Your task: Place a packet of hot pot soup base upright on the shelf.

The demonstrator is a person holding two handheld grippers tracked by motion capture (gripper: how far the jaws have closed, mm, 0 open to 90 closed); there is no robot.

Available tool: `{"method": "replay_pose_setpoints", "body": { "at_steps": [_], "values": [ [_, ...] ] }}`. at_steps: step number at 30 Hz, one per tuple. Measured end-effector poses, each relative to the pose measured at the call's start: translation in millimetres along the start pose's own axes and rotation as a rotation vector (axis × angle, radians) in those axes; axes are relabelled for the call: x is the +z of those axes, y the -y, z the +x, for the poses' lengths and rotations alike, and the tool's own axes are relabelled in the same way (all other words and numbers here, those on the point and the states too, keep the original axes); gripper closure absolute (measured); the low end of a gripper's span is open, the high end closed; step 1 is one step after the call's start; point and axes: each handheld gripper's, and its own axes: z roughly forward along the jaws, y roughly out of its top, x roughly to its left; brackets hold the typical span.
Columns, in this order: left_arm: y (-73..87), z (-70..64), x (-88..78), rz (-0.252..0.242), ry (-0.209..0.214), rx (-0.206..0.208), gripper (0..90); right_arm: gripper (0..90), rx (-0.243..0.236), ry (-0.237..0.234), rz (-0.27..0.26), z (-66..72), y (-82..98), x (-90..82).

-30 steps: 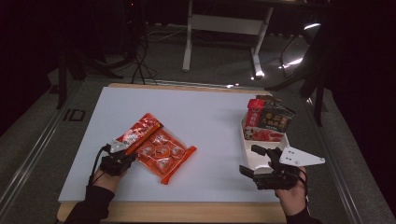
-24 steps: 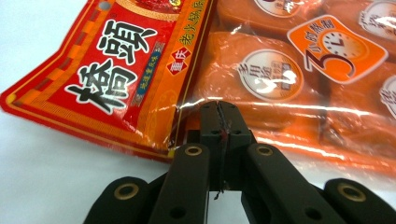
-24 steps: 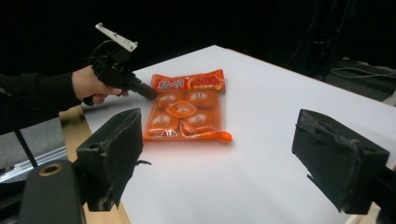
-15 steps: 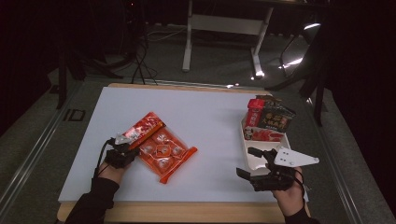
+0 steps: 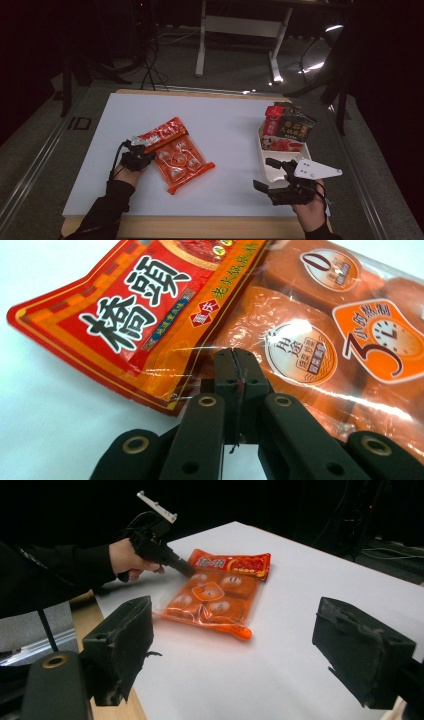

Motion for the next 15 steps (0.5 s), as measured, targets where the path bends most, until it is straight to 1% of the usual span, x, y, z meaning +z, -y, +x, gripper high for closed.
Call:
{"method": "replay_pose_setpoints", "body": {
  "at_steps": [4, 6, 9, 12, 13, 15],
  "values": [
    [-8.1, -3.6, 8.0, 0.003, 0.0, 0.002, 90.0, 16.4, 0.001, -0.001, 0.0, 0.2, -0.2, -0.2],
    [-13.3, -6.6, 12.4, 0.011, -0.001, 0.013, 90.0, 16.5, 0.004, -0.003, -0.002, 0.0, -0.2, -0.2],
    [-20.2, -11.3, 19.5, 0.014, 0.012, 0.015, 90.0, 16.5, 0.001, -0.004, -0.002, 0.4, -0.4, -0.1],
    [-23.8, -15.1, 23.8, 0.013, 0.014, 0.024, 90.0, 16.4, 0.0, -0.003, -0.002, 0.6, -0.4, -0.3],
    [-27.6, -19.0, 28.7, 0.011, 0.026, 0.03, 90.0, 16.4, -0.001, -0.001, -0.001, 0.6, -0.4, -0.5],
    [-30.4, -22.0, 32.0, 0.012, 0.037, 0.037, 90.0, 16.4, -0.001, 0.001, -0.005, 0.3, -0.8, -1.1]
  ]
}}
